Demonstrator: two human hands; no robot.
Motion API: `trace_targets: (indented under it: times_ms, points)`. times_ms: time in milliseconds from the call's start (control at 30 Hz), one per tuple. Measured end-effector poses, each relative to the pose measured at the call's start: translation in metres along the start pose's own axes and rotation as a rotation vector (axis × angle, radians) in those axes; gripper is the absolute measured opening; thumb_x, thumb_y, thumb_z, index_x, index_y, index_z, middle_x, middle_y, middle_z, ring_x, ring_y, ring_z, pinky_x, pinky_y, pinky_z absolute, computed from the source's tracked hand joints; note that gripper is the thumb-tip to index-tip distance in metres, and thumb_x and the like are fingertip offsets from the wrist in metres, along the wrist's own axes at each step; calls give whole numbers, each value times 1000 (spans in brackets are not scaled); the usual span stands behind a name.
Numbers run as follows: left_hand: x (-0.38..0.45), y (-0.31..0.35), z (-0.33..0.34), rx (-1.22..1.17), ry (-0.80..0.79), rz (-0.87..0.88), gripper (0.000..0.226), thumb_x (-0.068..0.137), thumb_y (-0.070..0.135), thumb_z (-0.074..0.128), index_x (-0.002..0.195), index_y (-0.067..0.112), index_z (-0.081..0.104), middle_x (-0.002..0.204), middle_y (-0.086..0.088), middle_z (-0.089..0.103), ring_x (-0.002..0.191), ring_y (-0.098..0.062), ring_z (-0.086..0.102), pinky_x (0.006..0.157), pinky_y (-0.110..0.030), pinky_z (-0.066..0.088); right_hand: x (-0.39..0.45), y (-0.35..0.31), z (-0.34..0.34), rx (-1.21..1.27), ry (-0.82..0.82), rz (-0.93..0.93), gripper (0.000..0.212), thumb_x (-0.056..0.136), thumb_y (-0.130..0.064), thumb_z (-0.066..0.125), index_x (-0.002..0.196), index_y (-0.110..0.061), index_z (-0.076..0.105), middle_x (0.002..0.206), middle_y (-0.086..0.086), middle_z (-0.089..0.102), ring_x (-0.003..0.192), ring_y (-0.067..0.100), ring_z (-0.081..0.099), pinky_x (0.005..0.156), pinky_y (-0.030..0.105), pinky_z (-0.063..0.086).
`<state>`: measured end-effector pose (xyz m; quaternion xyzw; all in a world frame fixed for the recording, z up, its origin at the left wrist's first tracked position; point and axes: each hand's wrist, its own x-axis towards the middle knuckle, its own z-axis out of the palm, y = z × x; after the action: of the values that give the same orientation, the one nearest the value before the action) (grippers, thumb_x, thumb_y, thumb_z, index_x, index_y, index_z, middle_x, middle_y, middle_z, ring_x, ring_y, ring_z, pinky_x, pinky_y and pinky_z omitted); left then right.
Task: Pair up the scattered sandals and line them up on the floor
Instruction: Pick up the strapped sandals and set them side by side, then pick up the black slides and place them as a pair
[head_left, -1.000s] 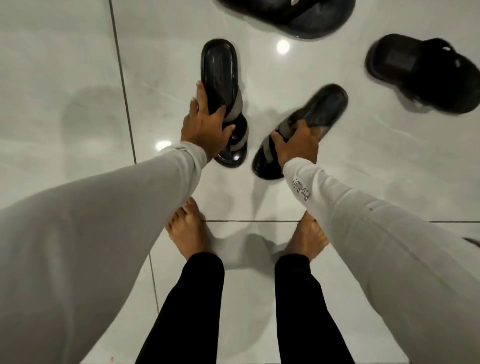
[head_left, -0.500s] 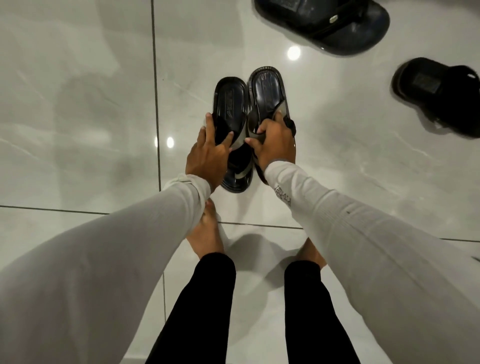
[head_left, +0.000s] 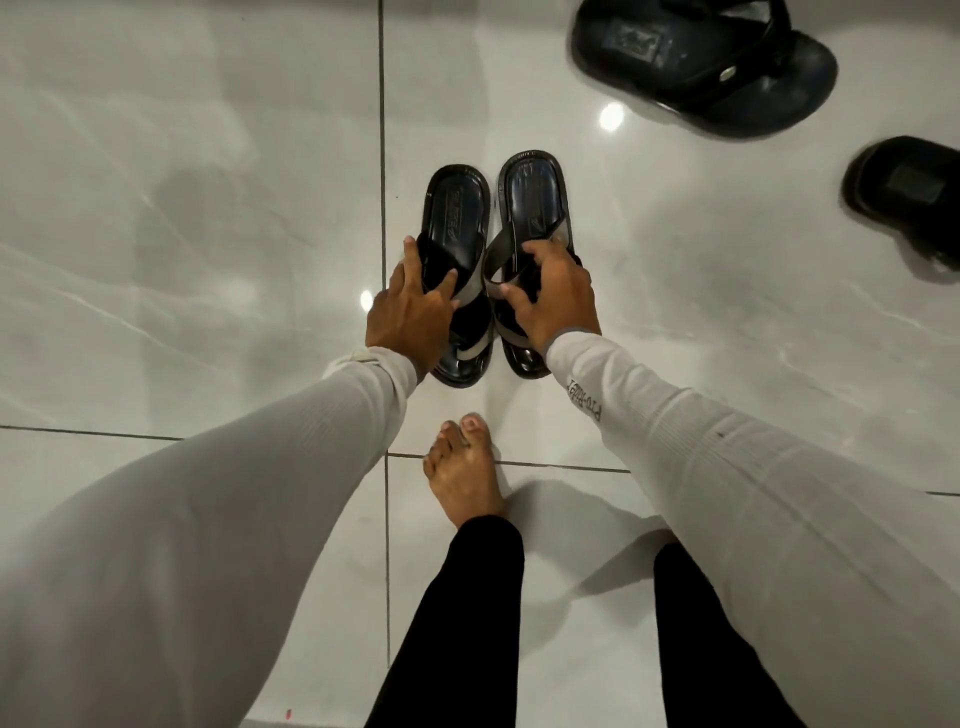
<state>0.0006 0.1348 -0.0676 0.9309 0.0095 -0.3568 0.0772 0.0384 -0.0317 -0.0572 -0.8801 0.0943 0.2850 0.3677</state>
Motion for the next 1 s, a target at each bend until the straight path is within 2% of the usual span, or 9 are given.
trace_targets:
  times_ms: [133, 233, 333, 400, 533, 600, 733, 867, 1000]
  points:
    - [1, 7, -7, -12, 74, -14, 57, 106, 37, 43, 158, 19, 30, 165, -32, 11, 151, -46, 26, 115, -58, 39, -1, 20, -29, -152, -32, -16, 41, 90, -25, 65, 127, -13, 52, 135, 11, 55, 118, 36, 56, 95, 42, 48]
    - [2, 18, -17, 11, 137, 1, 61, 105, 42, 40, 159, 16, 27, 164, -33, 16, 150, -46, 27, 116, -59, 37, 1, 46, -60, -270, -35, 50, 56, 92, -30, 60, 142, -14, 41, 153, 14, 38, 136, 38, 43, 108, 47, 38]
    - [7, 43, -29, 10, 153, 3, 63, 105, 42, 41, 159, 14, 27, 165, -32, 18, 149, -47, 30, 115, -60, 38, 0, 76, -102, -373, 21, 125, 63, 91, -32, 62, 146, -17, 36, 154, 16, 35, 131, 42, 46, 105, 49, 41]
    - [16, 70, -38, -15, 126, -12, 64, 105, 43, 41, 159, 13, 28, 166, -30, 18, 149, -47, 29, 115, -61, 35, 5, 99, -135, -440, 46, 162, 67, 88, -32, 64, 146, -18, 34, 152, 17, 36, 129, 42, 48, 102, 51, 43]
    - [61, 139, -59, -95, 95, -5, 65, 103, 43, 45, 157, 10, 29, 167, -25, 19, 148, -46, 30, 114, -59, 34, 28, 150, -208, -567, 77, 249, 75, 85, -25, 66, 150, -17, 30, 160, 22, 23, 144, 41, 31, 112, 52, 33]
    - [98, 181, -72, -132, 75, 14, 67, 103, 41, 46, 158, 11, 25, 168, -22, 16, 148, -44, 29, 115, -58, 34, 42, 179, -246, -626, 133, 262, 77, 80, -19, 70, 147, -14, 33, 157, 24, 26, 142, 43, 32, 109, 55, 36]
    - [182, 257, -98, -287, 156, 19, 73, 99, 40, 52, 158, 8, 23, 163, -22, 25, 144, -45, 36, 115, -56, 38, 69, 238, -302, -674, 182, 301, 73, 78, -13, 70, 143, -13, 38, 155, 27, 28, 140, 46, 32, 107, 59, 35]
    - [230, 319, -108, -340, 118, -20, 91, 98, 43, 55, 160, -2, 5, 164, -23, 26, 152, -38, 28, 126, -45, 24, 76, 289, -327, -698, 120, 353, 67, 80, -18, 70, 141, -19, 41, 161, 24, 19, 145, 45, 24, 112, 61, 29]
    - [210, 332, -82, -211, 128, 77, 90, 96, 36, 55, 162, 9, 1, 168, -12, 24, 154, -31, 25, 124, -64, 10, 58, 313, -318, -670, 104, 340, 67, 77, 0, 67, 138, -12, 44, 162, 24, 15, 141, 47, 26, 103, 58, 41]
